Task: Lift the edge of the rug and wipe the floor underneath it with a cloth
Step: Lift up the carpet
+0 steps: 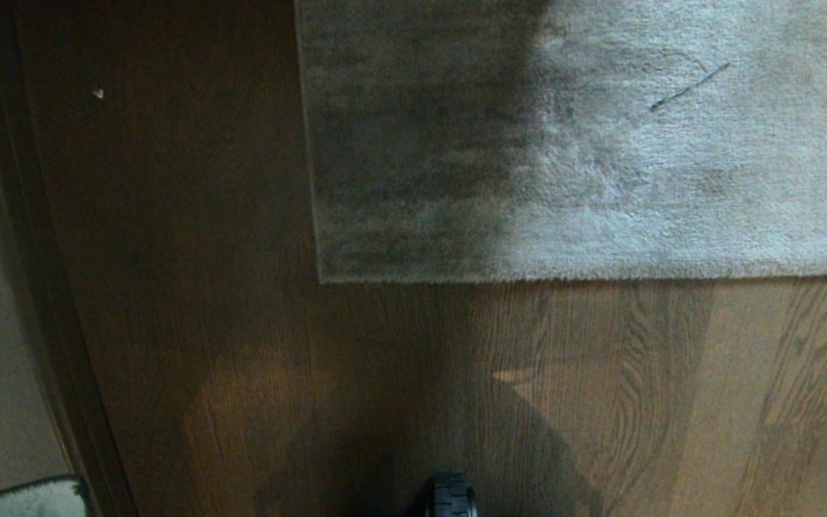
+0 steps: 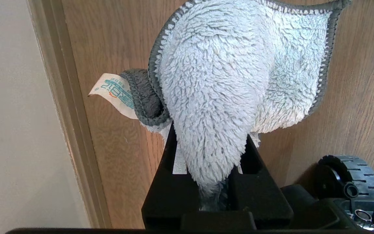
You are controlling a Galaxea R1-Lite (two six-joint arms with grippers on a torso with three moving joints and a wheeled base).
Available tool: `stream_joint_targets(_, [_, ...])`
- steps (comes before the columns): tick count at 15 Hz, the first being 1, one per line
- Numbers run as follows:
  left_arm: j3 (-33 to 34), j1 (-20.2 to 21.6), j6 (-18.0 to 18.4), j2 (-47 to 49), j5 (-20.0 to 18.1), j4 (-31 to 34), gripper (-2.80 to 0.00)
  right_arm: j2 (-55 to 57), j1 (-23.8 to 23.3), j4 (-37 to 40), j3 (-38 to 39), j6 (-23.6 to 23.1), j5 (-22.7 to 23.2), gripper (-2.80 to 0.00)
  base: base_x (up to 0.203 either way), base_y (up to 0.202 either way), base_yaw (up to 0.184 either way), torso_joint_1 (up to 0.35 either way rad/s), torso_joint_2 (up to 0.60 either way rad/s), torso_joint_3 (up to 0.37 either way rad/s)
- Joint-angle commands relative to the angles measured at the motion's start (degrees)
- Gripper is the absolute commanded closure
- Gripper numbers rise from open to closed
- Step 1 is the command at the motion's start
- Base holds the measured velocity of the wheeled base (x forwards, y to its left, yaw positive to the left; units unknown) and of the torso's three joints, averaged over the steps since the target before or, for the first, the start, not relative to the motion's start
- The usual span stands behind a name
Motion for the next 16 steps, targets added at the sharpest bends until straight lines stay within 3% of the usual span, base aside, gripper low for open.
stream_joint_targets(1, [0.0, 0.0, 0.1, -0.2, 0.0, 0.0, 0.0, 0.1, 0.0, 0.0, 0.0, 0.0, 0.0, 0.0, 0.0, 0.0, 0.0, 0.0, 0.0, 0.0])
stream_joint_targets(16, [0.0, 0.0, 0.1, -0.2, 0.0, 0.0, 0.0, 0.0, 0.0, 0.0, 0.0, 0.0, 0.0, 0.0, 0.0, 0.0, 0.0, 0.0, 0.0, 0.0])
